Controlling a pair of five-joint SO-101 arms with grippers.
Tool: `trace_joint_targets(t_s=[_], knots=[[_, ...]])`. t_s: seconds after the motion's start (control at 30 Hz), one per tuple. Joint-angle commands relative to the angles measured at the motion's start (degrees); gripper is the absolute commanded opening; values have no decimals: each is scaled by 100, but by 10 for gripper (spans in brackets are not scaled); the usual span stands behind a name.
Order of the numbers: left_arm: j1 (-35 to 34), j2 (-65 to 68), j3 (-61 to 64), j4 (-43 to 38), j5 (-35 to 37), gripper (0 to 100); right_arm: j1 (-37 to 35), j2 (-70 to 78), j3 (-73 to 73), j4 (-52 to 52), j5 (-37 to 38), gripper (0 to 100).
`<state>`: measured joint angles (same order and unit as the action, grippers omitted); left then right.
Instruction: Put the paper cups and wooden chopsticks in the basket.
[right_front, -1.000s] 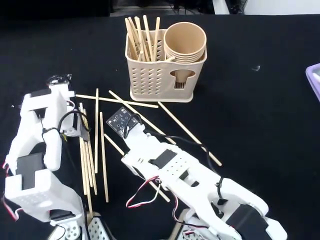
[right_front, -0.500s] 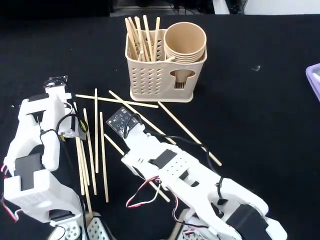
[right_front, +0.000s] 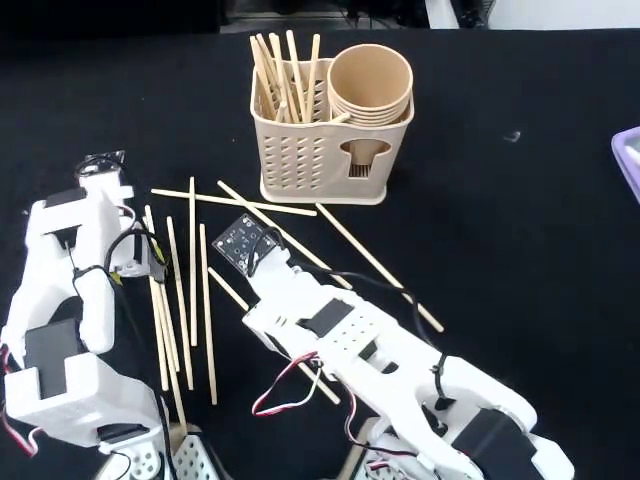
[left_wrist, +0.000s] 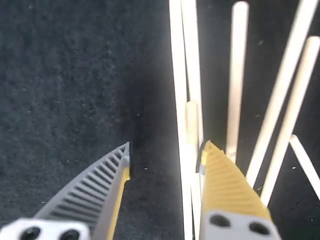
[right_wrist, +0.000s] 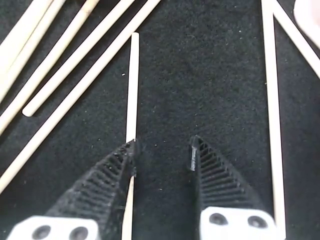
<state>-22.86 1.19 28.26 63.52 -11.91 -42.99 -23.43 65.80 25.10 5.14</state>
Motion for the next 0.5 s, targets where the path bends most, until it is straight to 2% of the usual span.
trace_joint_targets(t_s=[0.0, 0.4, 0.47], knots=[[-224, -237, -48, -114, -62, 234, -70, 4, -338, 26, 44, 166], [-268, -220, -22, -141, -62, 234, -70, 4, -338, 26, 44, 166], [-259, -220, 119, -422, -26, 234, -70, 4, -338, 26, 44, 166]])
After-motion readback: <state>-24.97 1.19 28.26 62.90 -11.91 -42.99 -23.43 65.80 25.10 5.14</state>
